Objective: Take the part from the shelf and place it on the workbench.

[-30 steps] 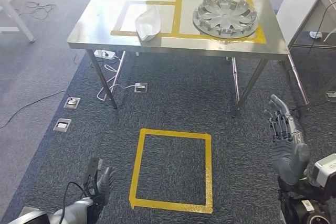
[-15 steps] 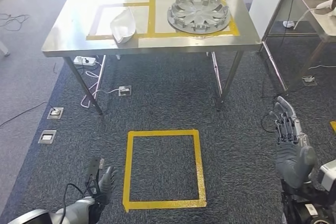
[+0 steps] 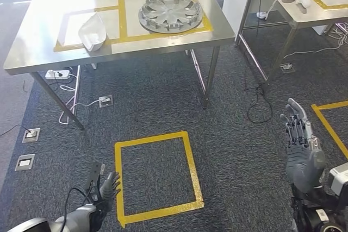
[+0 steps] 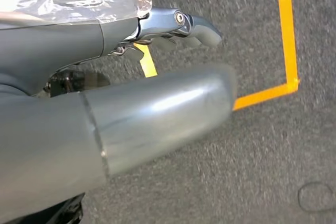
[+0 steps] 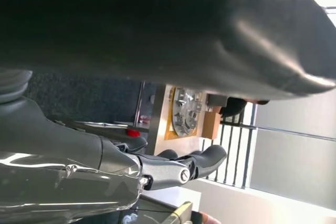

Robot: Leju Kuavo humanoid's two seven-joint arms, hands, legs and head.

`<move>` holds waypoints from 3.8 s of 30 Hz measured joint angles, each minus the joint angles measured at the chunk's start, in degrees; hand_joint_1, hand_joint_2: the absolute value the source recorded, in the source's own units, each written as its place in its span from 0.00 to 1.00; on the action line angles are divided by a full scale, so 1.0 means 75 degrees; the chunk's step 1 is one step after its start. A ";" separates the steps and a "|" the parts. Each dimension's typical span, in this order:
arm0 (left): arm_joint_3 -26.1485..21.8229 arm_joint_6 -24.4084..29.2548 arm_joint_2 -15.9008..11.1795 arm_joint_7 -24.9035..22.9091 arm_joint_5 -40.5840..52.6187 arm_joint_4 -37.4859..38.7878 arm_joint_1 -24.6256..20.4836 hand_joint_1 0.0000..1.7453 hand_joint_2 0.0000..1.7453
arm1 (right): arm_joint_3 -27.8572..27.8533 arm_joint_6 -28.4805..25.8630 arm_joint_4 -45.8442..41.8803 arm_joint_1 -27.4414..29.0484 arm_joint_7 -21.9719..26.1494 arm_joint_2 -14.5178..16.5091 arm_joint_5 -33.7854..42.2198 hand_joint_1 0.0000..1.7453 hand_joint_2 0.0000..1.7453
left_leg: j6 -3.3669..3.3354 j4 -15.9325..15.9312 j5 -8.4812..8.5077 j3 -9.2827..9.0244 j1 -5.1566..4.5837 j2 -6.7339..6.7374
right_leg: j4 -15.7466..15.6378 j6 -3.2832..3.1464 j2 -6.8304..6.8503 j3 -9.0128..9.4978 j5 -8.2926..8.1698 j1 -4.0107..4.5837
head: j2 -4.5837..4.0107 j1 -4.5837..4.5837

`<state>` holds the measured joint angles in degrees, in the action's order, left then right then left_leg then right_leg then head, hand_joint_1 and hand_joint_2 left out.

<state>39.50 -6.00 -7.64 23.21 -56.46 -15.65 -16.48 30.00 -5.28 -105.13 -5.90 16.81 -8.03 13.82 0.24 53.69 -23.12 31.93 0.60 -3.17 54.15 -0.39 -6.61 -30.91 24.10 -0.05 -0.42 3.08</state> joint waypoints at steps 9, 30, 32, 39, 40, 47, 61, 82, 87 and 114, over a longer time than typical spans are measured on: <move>-0.0003 0.0067 0.0082 -0.0003 0.0090 -0.0006 -0.0024 0.00 0.00 | -0.0041 -0.0168 -0.0016 -0.0008 -0.0103 -0.0059 -0.0050 0.00 0.00 | -0.0109 -0.0101 0.0015 -0.0054 0.0066 0.0739 | 0.2237 0.0315 0.0851 -0.1038 0.0990 -0.0107 | 0.0000 -0.0113; -0.0003 0.0100 0.0149 -0.0048 0.0274 -0.0026 -0.0176 0.00 0.00 | -0.0117 -0.0294 -0.0073 -0.0050 -0.0158 -0.0068 -0.0174 0.00 0.00 | -0.0165 0.0049 -0.0016 0.0053 -0.0106 -0.0058 | 0.0075 -0.0091 0.0071 -0.0094 -0.0022 0.0029 | 0.0000 0.0013; -0.0003 0.0052 0.0179 -0.0083 0.0267 -0.0029 -0.0214 0.00 0.00 | -0.0124 -0.0319 -0.0076 -0.0075 -0.0181 -0.0069 -0.0190 0.00 0.00 | -0.0157 -0.0056 0.0025 0.0010 -0.0099 0.0110 | 0.0072 -0.0012 -0.0017 -0.0141 -0.0030 0.0010 | 0.0000 0.0071; -0.0003 -0.0321 0.0287 -0.0042 0.0094 -0.0045 -0.0224 0.00 0.00 | -0.0109 -0.0630 -0.0063 -0.0244 -0.0200 -0.0074 -0.0191 0.00 0.00 | -0.0172 -0.0230 0.0064 -0.0096 0.0010 0.0686 | 0.2351 0.0299 0.0825 -0.1209 0.1028 -0.0101 | 0.0000 -0.0053; -0.0003 -0.0398 0.0295 -0.0034 0.0074 -0.0045 -0.0218 0.00 0.00 | -0.0102 -0.0666 -0.0060 -0.0252 -0.0204 -0.0074 -0.0182 0.00 0.00 | -0.0149 -0.0216 0.0047 -0.0102 0.0024 0.0766 | 0.2162 0.0344 0.0858 -0.1104 0.0867 -0.0136 | 0.0000 -0.0058; -0.0006 -0.0527 0.0298 -0.0086 0.0055 -0.0050 -0.0258 0.00 0.00 | -0.0047 -0.0771 -0.0044 -0.0370 -0.0200 -0.0074 -0.0107 0.00 0.00 | 0.0141 -0.0016 -0.0073 -0.0117 -0.0005 0.1174 | 0.0175 0.0192 0.1205 -0.0080 0.0117 -0.0132 | 0.0000 -0.0046; -0.0006 -0.0374 0.0257 -0.0158 -0.0018 -0.0066 -0.0247 0.00 0.00 | 0.0012 -0.0880 -0.0041 -0.0420 -0.0200 -0.0074 -0.0082 0.00 0.00 | -0.0069 0.0117 -0.0144 0.0006 -0.0044 0.0012 | 0.0165 -0.0015 0.0081 -0.0223 -0.0050 -0.0031 | 0.0000 0.0118; -0.0129 -0.0451 0.0176 -0.0078 -0.0183 -0.0082 -0.0159 0.00 0.00 | 0.0151 -0.0581 0.0007 -0.0319 -0.0162 -0.0167 -0.0112 0.00 0.00 | 0.0227 0.0944 -0.0787 0.0218 -0.0006 0.0756 | 0.0137 -0.0058 0.0947 -0.0134 0.0047 -0.0082 | 0.0000 0.0030; -0.0146 -0.0441 0.0150 -0.0121 -0.0205 -0.0079 -0.0121 0.00 0.00 | 0.0159 -0.0538 0.0079 -0.0321 -0.0153 -0.0168 -0.0122 0.00 0.00 | 0.0166 0.2157 -0.0998 0.0922 -0.0014 0.0441 | 0.0137 -0.0106 0.0480 -0.0168 0.0013 -0.0049 | 0.0000 0.0115; -0.0160 -0.0268 0.0211 -0.0146 -0.0149 -0.0090 -0.0229 0.00 0.00 | 0.0066 -0.0297 0.0340 -0.0251 0.0061 -0.0165 -0.0249 0.00 0.00 | 0.0239 0.1463 -0.1113 0.0409 -0.0008 0.0570 | -0.0042 -0.0071 0.0814 -0.0074 -0.0048 -0.0082 | 0.0000 0.0062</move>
<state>38.29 -8.01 -6.05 22.11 -57.58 -16.33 -18.20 30.50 -7.51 -102.58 -7.78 17.27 -9.27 11.95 2.03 64.66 -31.46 34.99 0.54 1.10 53.83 -0.92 -0.51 -31.47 23.74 -0.67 -0.42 3.54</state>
